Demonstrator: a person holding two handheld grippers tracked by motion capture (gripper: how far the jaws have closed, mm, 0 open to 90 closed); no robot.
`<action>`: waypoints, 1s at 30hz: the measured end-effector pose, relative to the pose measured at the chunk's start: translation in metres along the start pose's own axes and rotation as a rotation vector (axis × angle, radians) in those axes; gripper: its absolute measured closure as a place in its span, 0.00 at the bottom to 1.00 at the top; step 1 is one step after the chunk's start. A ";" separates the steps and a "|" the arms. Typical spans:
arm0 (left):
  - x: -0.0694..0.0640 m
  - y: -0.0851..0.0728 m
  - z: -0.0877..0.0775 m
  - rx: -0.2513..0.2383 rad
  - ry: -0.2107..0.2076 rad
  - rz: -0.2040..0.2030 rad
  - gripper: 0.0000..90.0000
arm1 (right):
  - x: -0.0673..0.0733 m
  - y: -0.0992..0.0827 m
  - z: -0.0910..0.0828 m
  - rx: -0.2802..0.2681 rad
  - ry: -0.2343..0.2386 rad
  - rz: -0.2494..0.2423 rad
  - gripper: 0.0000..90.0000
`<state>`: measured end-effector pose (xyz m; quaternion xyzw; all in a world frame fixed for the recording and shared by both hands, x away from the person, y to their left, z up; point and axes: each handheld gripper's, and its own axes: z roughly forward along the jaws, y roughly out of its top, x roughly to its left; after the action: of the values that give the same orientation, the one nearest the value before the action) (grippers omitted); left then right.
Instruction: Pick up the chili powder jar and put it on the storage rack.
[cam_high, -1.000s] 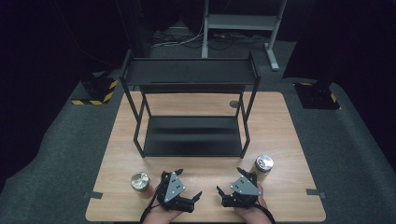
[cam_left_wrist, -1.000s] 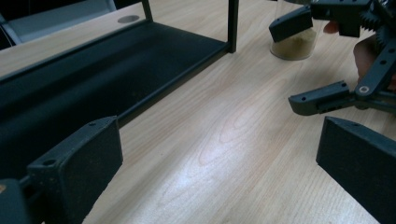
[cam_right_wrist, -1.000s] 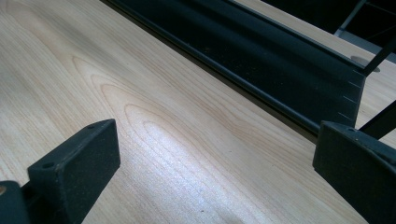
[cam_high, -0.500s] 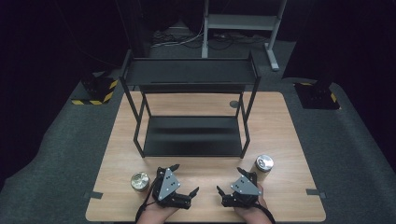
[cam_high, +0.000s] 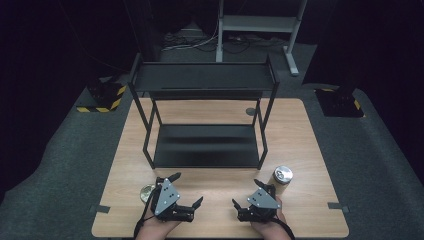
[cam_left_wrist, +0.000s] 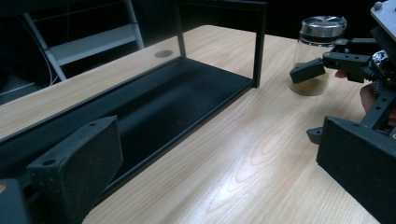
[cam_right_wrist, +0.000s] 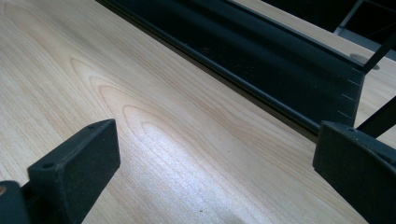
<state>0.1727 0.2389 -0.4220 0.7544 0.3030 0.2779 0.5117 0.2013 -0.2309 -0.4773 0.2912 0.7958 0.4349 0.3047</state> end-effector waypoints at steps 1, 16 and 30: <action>0.001 0.000 -0.002 0.000 0.005 -0.001 0.01 | 0.000 0.000 0.000 0.000 0.000 0.000 0.00; 0.012 -0.008 -0.029 -0.012 0.068 -0.012 0.01 | 0.000 0.000 0.000 0.001 -0.003 0.003 0.00; 0.015 -0.021 -0.046 -0.011 0.115 -0.013 0.01 | 0.000 0.000 0.000 0.001 -0.003 0.003 0.00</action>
<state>0.1451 0.2838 -0.4250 0.7324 0.3353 0.3192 0.4992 0.2012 -0.2307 -0.4773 0.2930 0.7951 0.4345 0.3053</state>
